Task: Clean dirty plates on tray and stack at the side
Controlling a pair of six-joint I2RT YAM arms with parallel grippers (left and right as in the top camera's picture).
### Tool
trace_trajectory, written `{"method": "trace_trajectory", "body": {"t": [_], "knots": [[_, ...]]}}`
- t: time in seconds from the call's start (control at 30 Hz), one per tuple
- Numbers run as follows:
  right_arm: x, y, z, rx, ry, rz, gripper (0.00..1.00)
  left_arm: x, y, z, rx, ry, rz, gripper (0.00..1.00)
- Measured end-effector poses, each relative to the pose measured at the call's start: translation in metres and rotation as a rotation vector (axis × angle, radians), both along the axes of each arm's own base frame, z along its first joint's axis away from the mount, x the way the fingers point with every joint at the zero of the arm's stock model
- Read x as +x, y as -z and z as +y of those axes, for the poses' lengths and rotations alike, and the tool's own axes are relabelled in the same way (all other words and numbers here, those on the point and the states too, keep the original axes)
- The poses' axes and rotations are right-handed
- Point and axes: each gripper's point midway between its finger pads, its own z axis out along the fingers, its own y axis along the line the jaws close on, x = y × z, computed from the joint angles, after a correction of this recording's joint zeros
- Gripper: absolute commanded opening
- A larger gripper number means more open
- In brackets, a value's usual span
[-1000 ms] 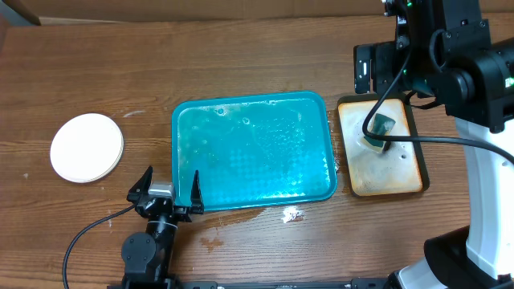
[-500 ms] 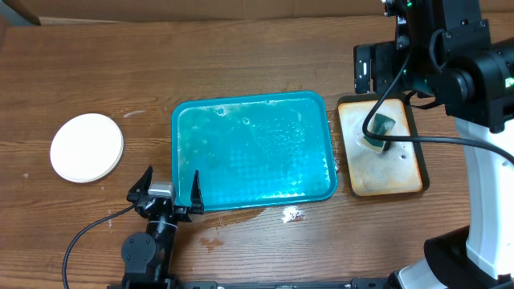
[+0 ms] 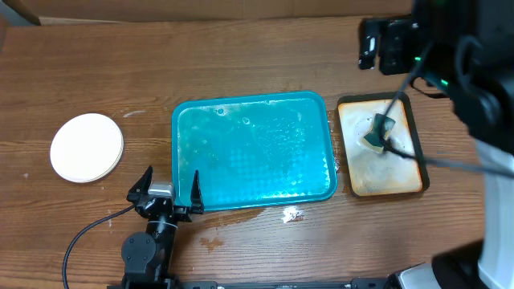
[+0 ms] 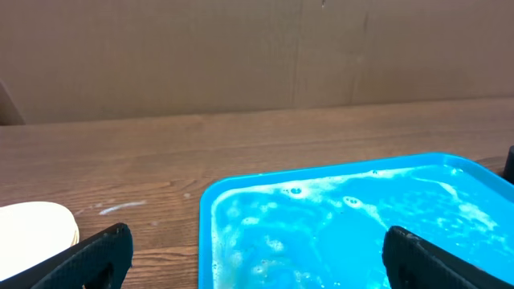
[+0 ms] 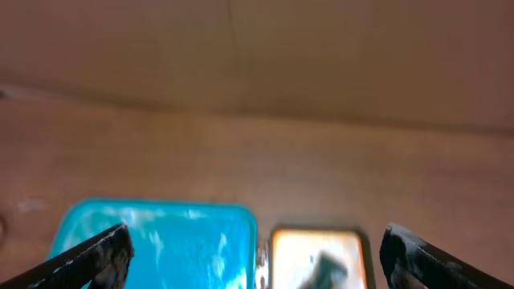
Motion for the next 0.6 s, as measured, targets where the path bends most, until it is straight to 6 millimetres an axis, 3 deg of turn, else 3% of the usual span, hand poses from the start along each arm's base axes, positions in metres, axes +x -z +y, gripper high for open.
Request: {"method": "trace_trajectory", "body": {"t": [0.23,0.37,0.5,0.6], "knots": [[-0.054,-0.077,-0.023,0.07,0.02,-0.276,1.0,0.0,0.0,0.0,0.0,0.0,0.0,1.0],[-0.079,-0.102,-0.033,0.095,0.024,-0.424,1.0,0.0,0.0,0.0,0.0,0.0,0.0,1.0],[-0.09,-0.093,-0.045,0.105,0.051,-0.501,1.0,0.0,0.0,0.0,0.0,0.0,0.0,1.0],[-0.096,-0.068,-0.055,0.099,0.081,-0.527,1.0,0.0,0.0,0.0,0.0,0.0,0.0,1.0]]}}
